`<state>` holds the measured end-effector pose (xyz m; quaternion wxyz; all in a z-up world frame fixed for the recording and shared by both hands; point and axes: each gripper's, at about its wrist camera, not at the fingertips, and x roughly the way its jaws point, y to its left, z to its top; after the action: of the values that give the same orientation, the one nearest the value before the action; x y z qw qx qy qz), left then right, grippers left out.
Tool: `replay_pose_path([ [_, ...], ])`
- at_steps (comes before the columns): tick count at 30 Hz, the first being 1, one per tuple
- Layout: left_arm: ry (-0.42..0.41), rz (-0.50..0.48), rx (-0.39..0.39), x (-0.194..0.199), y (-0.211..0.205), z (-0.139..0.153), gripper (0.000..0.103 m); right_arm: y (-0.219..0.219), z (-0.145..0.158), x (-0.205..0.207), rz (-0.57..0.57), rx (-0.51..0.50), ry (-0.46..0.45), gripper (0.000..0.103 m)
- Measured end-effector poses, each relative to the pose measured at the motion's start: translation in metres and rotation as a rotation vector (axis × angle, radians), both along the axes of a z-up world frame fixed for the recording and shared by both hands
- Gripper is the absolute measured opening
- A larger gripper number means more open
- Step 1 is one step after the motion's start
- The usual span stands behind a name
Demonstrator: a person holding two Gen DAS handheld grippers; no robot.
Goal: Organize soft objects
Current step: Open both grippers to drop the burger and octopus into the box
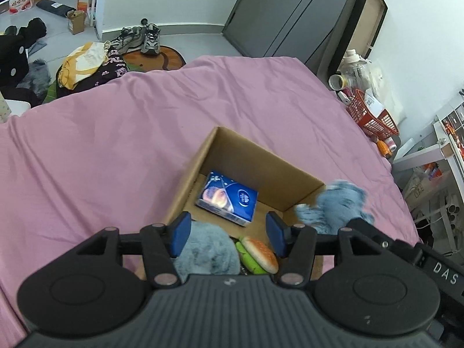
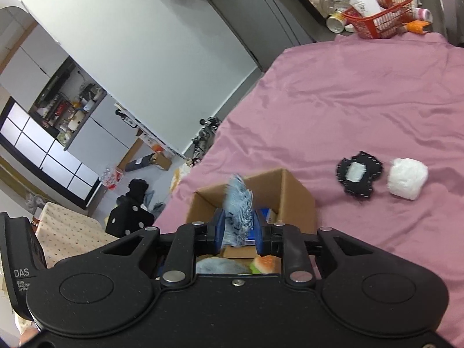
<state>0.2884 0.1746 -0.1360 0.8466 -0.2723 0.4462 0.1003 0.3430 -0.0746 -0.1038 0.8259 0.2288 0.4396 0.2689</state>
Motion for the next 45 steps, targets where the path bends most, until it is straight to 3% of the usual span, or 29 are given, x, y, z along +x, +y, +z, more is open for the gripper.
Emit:
replay_pose_path([
  [1,0.001,0.000,0.002,-0.001,0.001,0.001,0.055,0.003,0.001,0.001,0.009,-0.011,0.006,0.045],
  [2,0.001,0.000,0.005,-0.002,0.002,0.002,0.055,0.004,0.002,0.000,0.002,-0.023,0.005,0.061],
  [3,0.000,0.000,0.011,-0.003,0.003,0.003,0.057,0.003,0.004,-0.001,-0.010,-0.030,-0.004,0.066],
  [7,-0.015,0.020,0.051,-0.009,0.003,0.011,0.074,-0.004,0.011,-0.003,-0.026,-0.032,-0.009,0.067],
  [15,-0.030,0.019,0.131,-0.019,-0.007,0.029,0.083,-0.019,0.018,-0.012,-0.061,-0.083,-0.008,0.084],
  [31,-0.049,-0.015,0.215,-0.026,-0.056,0.052,0.084,-0.083,0.022,-0.019,-0.093,-0.055,0.032,0.091],
  [45,-0.048,-0.062,0.223,-0.013,-0.105,0.042,0.084,-0.134,0.012,-0.015,-0.214,-0.018,0.047,0.091],
])
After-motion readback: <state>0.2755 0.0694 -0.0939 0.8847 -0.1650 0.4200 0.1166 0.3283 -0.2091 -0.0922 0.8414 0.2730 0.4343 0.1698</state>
